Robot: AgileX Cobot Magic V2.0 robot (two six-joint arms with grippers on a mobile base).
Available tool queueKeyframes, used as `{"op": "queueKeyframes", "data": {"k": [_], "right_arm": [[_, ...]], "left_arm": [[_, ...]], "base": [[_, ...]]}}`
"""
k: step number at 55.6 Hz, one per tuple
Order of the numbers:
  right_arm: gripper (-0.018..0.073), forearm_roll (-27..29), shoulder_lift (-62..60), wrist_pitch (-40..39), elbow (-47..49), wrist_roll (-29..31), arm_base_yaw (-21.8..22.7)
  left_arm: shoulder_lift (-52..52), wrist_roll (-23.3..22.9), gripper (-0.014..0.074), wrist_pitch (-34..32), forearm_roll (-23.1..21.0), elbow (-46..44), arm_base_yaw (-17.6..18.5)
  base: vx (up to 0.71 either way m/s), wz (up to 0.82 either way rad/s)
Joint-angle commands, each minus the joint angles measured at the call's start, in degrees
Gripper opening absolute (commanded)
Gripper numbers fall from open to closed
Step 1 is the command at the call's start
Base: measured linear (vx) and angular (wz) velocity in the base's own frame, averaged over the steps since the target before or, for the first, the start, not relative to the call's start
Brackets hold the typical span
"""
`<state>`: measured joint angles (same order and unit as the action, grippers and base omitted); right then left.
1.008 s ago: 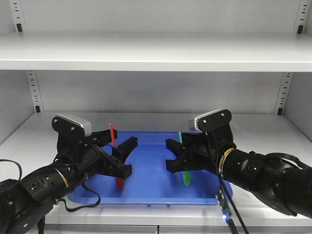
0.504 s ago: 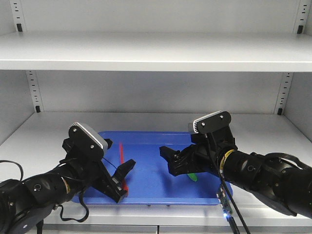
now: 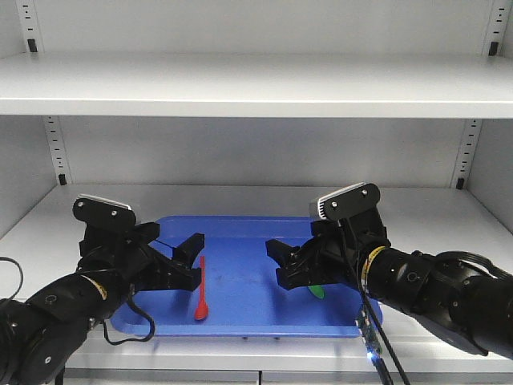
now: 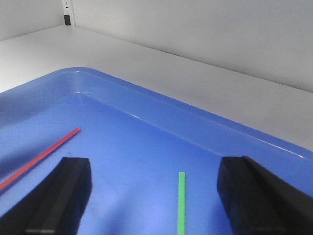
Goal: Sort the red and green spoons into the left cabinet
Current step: 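Withdraw left gripper from the tray, right gripper lingering above green spoon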
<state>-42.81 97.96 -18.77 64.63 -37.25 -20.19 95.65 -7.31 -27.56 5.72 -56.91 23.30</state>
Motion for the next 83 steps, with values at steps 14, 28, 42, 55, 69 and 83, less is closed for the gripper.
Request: {"op": "queueKeyframes", "data": {"k": [14, 28, 42, 55, 69, 83], "right_arm": [[0.0494, 1.15, -2.36, -3.37, 1.85, 0.41, 0.08], [0.0465, 1.15, -2.36, -3.37, 1.85, 0.41, 0.08], [0.0459, 1.15, -2.36, -3.37, 1.85, 0.41, 0.08], [0.0459, 1.15, -2.36, -3.37, 1.85, 0.41, 0.08], [0.0459, 1.15, -2.36, -3.37, 1.85, 0.41, 0.08], [0.0459, 1.15, -2.36, -3.37, 1.85, 0.41, 0.08]], "left_arm": [[-2.32, -0.58, 0.0585, -4.85, -0.91, -1.63, 0.04], [-3.37, 0.13, 0.0565, -3.03, -0.91, -0.92, -0.15], [-18.08, 1.48, 0.0412, 2.71, -0.91, 11.85, 0.48], [-37.52, 1.48, 0.0003, 15.32, -0.86, 24.03, 0.34], [-56.89, 0.51, -0.0008, 17.72, -0.87, 36.96, -6.97], [-77.85, -5.14, -0.0007, 18.4, -0.87, 48.9, -16.35]], "base": [[0.0, 0.0], [0.0, 0.0], [0.0, 0.0], [0.0, 0.0], [0.0, 0.0], [0.0, 0.0]]}}
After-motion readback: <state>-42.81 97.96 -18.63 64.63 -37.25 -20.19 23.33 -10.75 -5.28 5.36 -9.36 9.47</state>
